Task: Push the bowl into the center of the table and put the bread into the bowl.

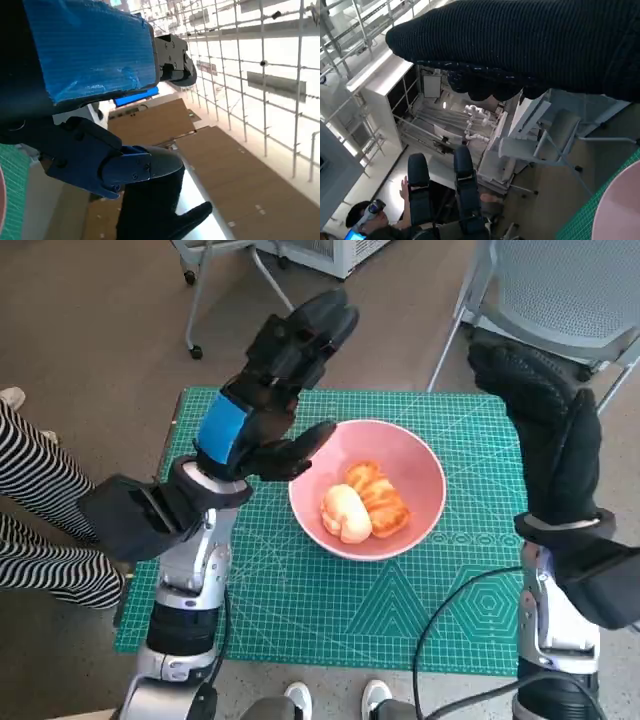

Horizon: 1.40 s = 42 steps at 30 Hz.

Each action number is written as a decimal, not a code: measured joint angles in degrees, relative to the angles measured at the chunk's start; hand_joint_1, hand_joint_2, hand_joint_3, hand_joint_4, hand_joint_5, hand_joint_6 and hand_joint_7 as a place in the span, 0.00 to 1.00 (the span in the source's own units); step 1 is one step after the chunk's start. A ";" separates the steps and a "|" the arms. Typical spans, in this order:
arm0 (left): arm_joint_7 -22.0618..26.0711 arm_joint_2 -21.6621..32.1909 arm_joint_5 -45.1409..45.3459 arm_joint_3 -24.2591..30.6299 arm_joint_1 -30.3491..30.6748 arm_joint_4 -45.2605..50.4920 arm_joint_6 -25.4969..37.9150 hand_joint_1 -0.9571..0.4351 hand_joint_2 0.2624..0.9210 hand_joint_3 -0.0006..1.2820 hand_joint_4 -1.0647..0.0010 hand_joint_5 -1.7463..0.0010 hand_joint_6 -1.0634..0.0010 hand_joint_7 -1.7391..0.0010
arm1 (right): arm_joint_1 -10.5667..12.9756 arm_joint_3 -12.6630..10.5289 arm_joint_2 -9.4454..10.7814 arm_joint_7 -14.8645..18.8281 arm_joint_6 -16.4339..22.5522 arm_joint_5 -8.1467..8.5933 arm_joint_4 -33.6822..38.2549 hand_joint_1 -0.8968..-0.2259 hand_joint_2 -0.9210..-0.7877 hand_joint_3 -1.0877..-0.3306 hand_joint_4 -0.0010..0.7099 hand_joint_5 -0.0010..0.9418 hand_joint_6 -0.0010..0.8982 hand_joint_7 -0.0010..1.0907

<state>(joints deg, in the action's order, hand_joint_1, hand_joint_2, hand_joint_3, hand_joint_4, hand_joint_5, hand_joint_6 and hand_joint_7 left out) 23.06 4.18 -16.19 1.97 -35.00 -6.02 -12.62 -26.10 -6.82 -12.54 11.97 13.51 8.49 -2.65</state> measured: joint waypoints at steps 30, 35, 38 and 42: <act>2.49 0.94 -1.97 0.87 1.14 1.47 0.73 0.23 0.91 0.43 1.00 0.80 1.00 0.74 | -0.85 0.06 0.98 -2.15 2.26 -0.99 0.60 0.29 0.00 0.50 0.32 0.01 0.11 0.50; 3.27 0.94 -2.02 1.26 1.11 0.66 -1.55 0.23 0.97 0.38 1.00 0.82 1.00 0.77 | -1.40 0.09 1.27 -2.13 2.38 -0.88 0.72 0.29 0.00 0.50 0.32 0.01 0.11 0.50; 3.86 0.94 -2.16 1.52 1.09 -0.39 -2.90 0.23 0.99 0.36 1.00 0.82 1.00 0.77 | -1.83 0.09 1.26 -2.10 2.36 -0.86 0.71 0.30 0.00 0.50 0.32 0.01 0.11 0.50; 4.95 0.93 -2.53 1.99 1.04 -2.29 -4.44 0.23 1.00 0.34 1.00 0.82 1.00 0.77 | -2.29 0.10 1.23 -2.04 2.18 -0.86 0.67 0.30 0.00 0.50 0.32 0.01 0.11 0.50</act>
<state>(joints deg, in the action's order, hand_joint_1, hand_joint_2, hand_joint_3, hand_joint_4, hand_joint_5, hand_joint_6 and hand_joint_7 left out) 28.01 5.11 -18.72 3.96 -33.96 -8.32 -17.06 -28.38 -6.72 -11.31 9.93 15.69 7.62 -1.97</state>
